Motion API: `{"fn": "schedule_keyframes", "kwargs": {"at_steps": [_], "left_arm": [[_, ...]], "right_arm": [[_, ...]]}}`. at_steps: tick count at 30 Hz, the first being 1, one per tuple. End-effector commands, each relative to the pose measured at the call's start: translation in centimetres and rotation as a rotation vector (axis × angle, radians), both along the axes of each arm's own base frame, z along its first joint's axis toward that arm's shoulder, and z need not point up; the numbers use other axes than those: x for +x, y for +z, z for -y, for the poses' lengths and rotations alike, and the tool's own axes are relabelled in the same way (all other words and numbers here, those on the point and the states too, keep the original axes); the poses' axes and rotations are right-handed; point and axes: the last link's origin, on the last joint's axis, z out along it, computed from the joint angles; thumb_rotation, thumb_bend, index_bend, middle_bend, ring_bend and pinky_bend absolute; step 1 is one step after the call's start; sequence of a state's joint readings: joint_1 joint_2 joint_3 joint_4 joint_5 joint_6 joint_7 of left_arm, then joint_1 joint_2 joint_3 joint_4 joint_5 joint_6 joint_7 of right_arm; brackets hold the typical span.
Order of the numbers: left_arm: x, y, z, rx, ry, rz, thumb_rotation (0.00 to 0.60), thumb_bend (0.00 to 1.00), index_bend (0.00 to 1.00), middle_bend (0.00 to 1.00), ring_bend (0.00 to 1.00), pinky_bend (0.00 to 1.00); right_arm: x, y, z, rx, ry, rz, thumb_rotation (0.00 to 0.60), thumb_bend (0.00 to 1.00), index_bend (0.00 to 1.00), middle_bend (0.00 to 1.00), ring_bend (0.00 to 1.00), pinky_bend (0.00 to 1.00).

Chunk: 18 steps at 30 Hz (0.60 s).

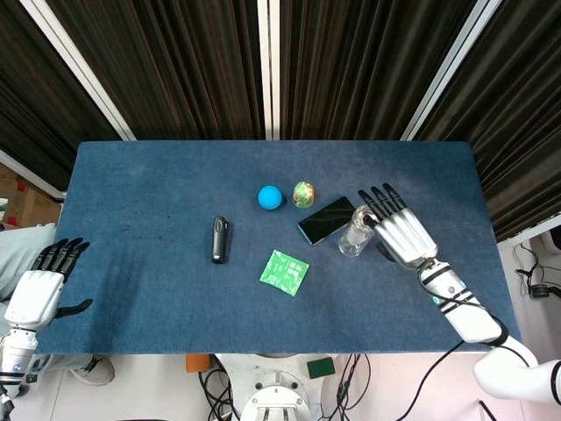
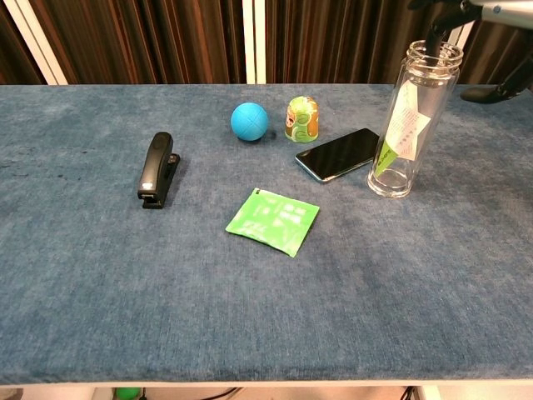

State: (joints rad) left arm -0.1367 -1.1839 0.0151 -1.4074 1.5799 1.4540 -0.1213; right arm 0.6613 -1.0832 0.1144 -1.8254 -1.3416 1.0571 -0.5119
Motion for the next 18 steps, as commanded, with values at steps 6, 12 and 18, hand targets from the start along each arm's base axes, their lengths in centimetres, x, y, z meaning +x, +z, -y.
{"fn": "schedule_keyframes", "kwargs": {"at_steps": [6,12,18], "left_arm": [[0.1,0.1,0.0,0.004,-0.003,0.003,0.600,0.03,0.10,0.08,0.05,0.12],[0.1,0.2,-0.1,0.012,-0.008,0.005,0.600,0.03,0.10,0.08,0.05,0.12],[0.4,0.3,-0.2,0.027,-0.025,0.007,0.600,0.03,0.10,0.08,0.05,0.12]], "right_arm": [[-0.2,3.2,-3.2,-0.028,0.042,0.195,0.600,0.30,0.27,0.00,0.00,0.00],[-7.3,6.0,-8.3,-0.158,-0.046,0.321,0.600,0.29,0.06,0.00,0.00,0.00],[-17.4,5.2,-14.2,-0.330,-0.345,0.287,0.600,0.27,0.00,0.00,0.00,0.00]]}}
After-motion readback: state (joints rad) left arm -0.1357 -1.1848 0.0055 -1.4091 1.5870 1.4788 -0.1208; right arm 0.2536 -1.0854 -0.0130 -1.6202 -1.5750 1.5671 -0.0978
